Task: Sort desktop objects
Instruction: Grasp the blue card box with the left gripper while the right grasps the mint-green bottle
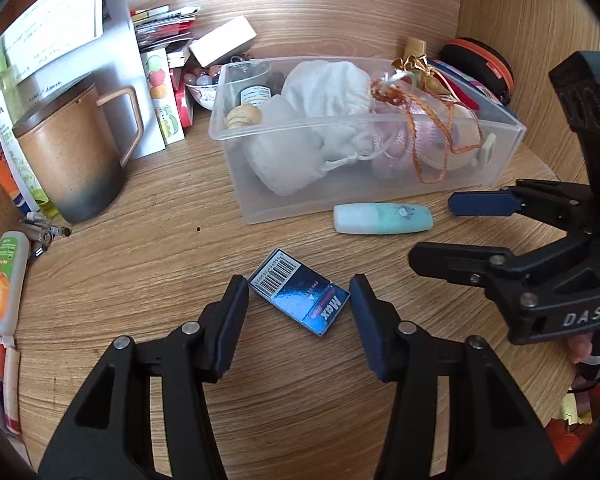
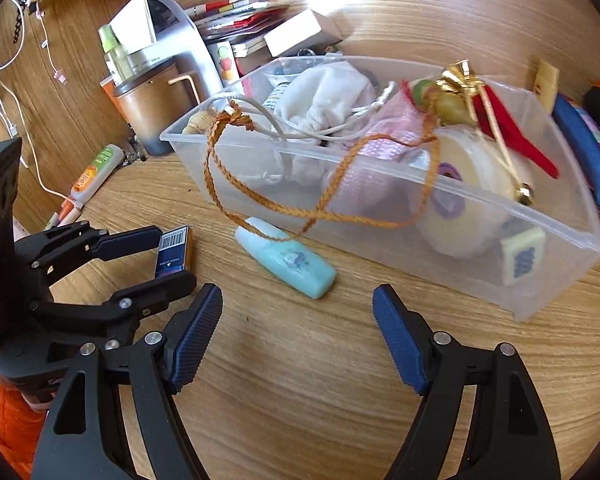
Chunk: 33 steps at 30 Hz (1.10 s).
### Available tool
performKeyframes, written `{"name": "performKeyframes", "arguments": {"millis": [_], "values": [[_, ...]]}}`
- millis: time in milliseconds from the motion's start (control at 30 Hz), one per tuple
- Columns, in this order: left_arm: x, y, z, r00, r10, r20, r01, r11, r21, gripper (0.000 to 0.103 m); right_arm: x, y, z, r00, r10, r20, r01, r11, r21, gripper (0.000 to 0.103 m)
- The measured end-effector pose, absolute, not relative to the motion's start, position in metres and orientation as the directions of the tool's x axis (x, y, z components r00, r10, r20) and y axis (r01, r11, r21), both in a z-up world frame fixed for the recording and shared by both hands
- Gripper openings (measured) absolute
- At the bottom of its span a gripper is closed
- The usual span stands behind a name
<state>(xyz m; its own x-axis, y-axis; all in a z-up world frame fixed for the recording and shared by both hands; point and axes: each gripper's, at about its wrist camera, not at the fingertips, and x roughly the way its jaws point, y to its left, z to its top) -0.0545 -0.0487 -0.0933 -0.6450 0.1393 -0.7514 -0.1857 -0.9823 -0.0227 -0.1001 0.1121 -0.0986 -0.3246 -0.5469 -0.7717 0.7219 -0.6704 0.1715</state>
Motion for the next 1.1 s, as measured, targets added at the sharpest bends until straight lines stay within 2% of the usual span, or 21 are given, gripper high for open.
{"name": "performKeyframes", "arguments": {"millis": [333,467,600,767,967,1100], "values": [[-0.052,-0.061,-0.09,-0.655,0.18,-0.734,-0.177,-0.981,-0.083,0.052,-0.097,0.088,-0.105,-0.355,-0.499,-0.79,0.75,-0.656,0.078,0.071],[-0.052,-0.062,-0.089,-0.658,0.183,-0.73,-0.173,-0.981,-0.091,0.052,-0.095,0.082,-0.107,-0.369,-0.485,-0.793,0.763,-0.645,0.039,0.057],[-0.051,-0.065,-0.089,-0.663,0.19,-0.724,-0.166,-0.981,-0.106,0.052,-0.093,0.076,-0.109,-0.379,-0.476,-0.793,0.774,-0.633,0.01,0.051],[-0.05,-0.064,-0.089,-0.666,0.193,-0.721,-0.172,-0.98,-0.102,0.052,-0.088,0.073,-0.109,-0.368,-0.481,-0.796,0.796,-0.605,-0.001,0.029],[-0.05,-0.066,-0.088,-0.667,0.198,-0.718,-0.172,-0.979,-0.11,0.052,-0.073,0.074,-0.11,-0.337,-0.498,-0.799,0.829,-0.559,-0.001,0.021],[-0.05,-0.066,-0.088,-0.667,0.199,-0.718,-0.174,-0.979,-0.11,0.052,-0.064,0.076,-0.108,-0.315,-0.508,-0.802,0.844,-0.536,0.009,0.02]]}}
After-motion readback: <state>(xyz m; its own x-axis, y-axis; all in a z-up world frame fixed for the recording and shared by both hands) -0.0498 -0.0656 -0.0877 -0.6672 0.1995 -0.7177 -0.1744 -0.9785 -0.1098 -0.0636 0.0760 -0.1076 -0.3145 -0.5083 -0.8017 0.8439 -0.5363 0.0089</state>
